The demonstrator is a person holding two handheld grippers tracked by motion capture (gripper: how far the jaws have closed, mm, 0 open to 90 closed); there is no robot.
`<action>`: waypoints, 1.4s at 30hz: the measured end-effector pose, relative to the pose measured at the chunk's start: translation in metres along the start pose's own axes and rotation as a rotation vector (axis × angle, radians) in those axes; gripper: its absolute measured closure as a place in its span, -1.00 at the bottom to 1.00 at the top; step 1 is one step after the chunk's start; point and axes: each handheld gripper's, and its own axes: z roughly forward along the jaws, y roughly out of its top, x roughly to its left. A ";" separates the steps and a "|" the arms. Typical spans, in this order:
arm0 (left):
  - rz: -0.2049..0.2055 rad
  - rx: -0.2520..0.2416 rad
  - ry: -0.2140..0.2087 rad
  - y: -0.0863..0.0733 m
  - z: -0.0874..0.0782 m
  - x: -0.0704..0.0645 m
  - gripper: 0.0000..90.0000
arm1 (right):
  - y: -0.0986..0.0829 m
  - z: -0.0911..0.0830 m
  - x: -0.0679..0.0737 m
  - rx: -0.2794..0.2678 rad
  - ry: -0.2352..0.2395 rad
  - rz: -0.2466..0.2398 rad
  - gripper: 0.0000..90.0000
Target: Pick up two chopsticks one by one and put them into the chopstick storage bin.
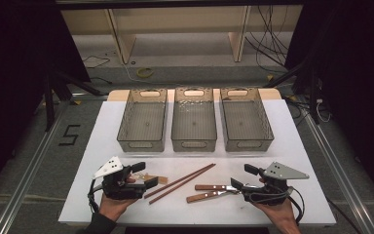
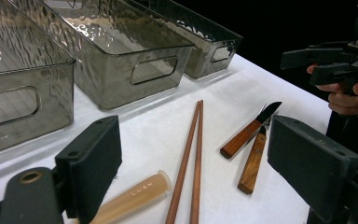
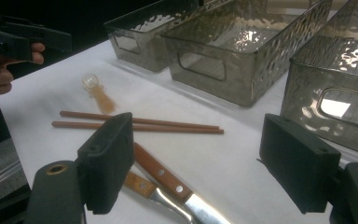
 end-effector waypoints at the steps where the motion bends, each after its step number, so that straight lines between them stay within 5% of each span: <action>1: -0.002 -0.001 0.000 0.000 0.000 0.000 -0.62 | 0.000 0.000 0.000 0.000 0.001 -0.002 -0.40; 13: -0.003 0.059 0.015 0.001 0.004 0.001 -0.61 | 0.001 0.001 0.001 0.008 -0.002 -0.008 -0.39; 20: 0.011 0.197 0.013 0.006 0.013 0.000 -0.56 | 0.001 0.002 0.001 0.017 0.009 -0.011 -0.39; 21: 0.026 0.261 0.018 0.008 0.018 0.000 -0.54 | 0.001 0.002 0.002 0.019 0.011 -0.014 -0.39; 22: 0.026 0.261 0.018 0.008 0.018 0.000 -0.54 | 0.001 0.002 0.002 0.020 0.013 -0.016 -0.39; 27: 0.053 0.427 0.043 0.013 0.028 -0.002 -0.45 | 0.001 0.003 0.003 0.029 0.023 -0.016 -0.39; 42: 0.132 0.704 0.061 0.017 0.054 -0.004 0.05 | 0.001 0.004 0.003 0.041 0.034 -0.018 -0.38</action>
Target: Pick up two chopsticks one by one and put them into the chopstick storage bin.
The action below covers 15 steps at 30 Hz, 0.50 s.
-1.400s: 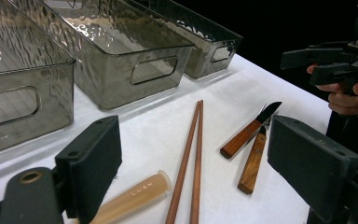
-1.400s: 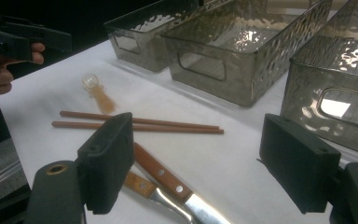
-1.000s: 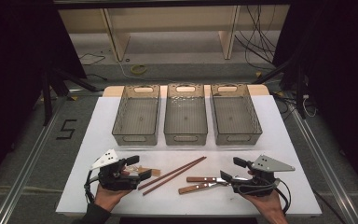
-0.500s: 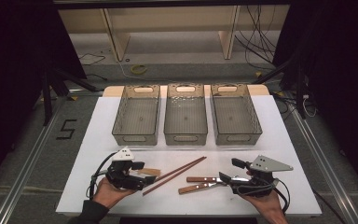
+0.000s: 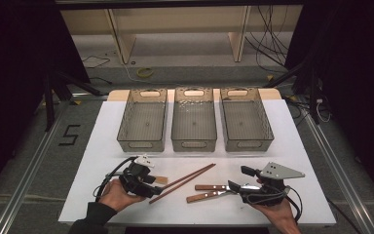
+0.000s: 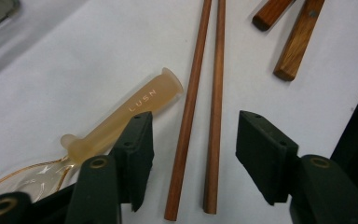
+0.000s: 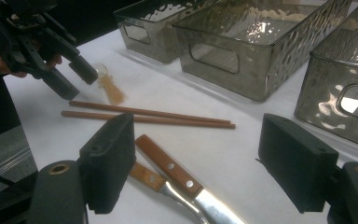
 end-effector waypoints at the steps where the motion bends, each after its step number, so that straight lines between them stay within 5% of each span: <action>1: 0.000 0.000 0.000 0.000 0.000 0.000 0.08 | 0.000 0.000 0.000 0.000 0.000 0.000 -0.38; 15: 0.042 0.142 0.037 0.009 0.017 -0.002 0.45 | 0.001 0.000 0.001 0.004 0.006 -0.002 -0.36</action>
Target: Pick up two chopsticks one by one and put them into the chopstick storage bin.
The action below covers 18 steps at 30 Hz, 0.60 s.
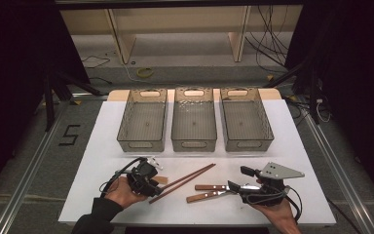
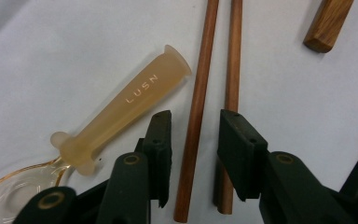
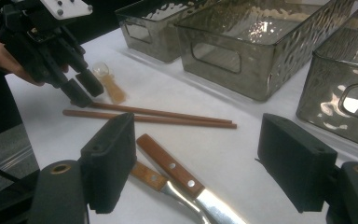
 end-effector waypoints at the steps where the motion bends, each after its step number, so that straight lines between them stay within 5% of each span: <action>1: 0.007 0.007 0.002 0.001 0.001 0.000 0.45 | 0.000 0.000 0.000 0.000 0.000 0.000 -0.36; 10: 0.044 0.055 0.008 0.005 0.007 -0.001 0.63 | 0.000 0.000 0.000 0.001 0.003 -0.003 -0.35; 18: 0.080 0.081 0.055 0.010 0.008 -0.006 0.75 | 0.001 0.000 0.000 0.003 0.003 -0.003 -0.34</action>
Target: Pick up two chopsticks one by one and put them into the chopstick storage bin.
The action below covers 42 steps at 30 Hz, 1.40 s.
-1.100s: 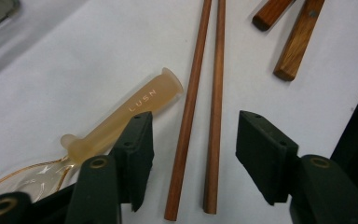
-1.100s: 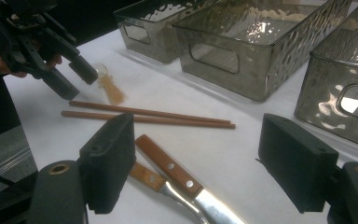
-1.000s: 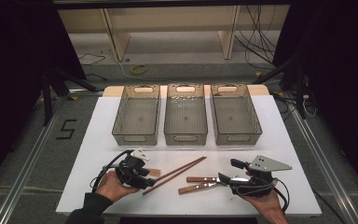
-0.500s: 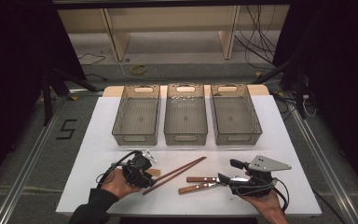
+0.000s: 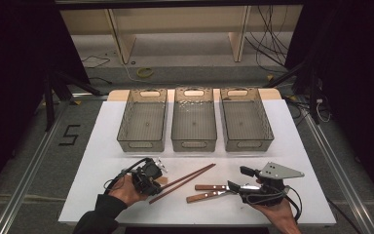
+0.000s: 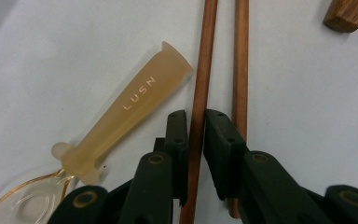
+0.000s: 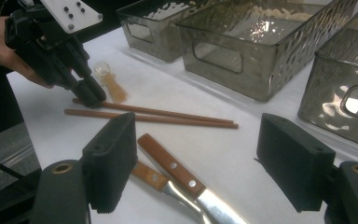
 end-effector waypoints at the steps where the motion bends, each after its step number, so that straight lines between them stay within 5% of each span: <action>1: 0.002 -0.002 0.002 0.000 0.000 -0.001 0.76 | 0.000 0.000 0.000 0.002 0.000 0.002 -0.34; 23: 0.049 -0.030 -0.021 -0.002 -0.008 0.001 0.86 | 0.000 -0.001 0.000 0.000 0.001 0.001 -0.33; 30: 0.023 -0.143 -0.066 -0.005 -0.031 0.004 0.86 | 0.001 -0.001 0.000 -0.009 0.001 0.000 -0.33; 37: -0.070 -0.326 -0.082 -0.010 -0.049 0.015 0.86 | 0.001 -0.003 0.000 -0.027 -0.003 -0.003 -0.34; 42: -0.114 -0.391 -0.073 -0.015 -0.056 0.024 0.86 | 0.001 -0.003 0.000 -0.032 -0.004 -0.003 -0.34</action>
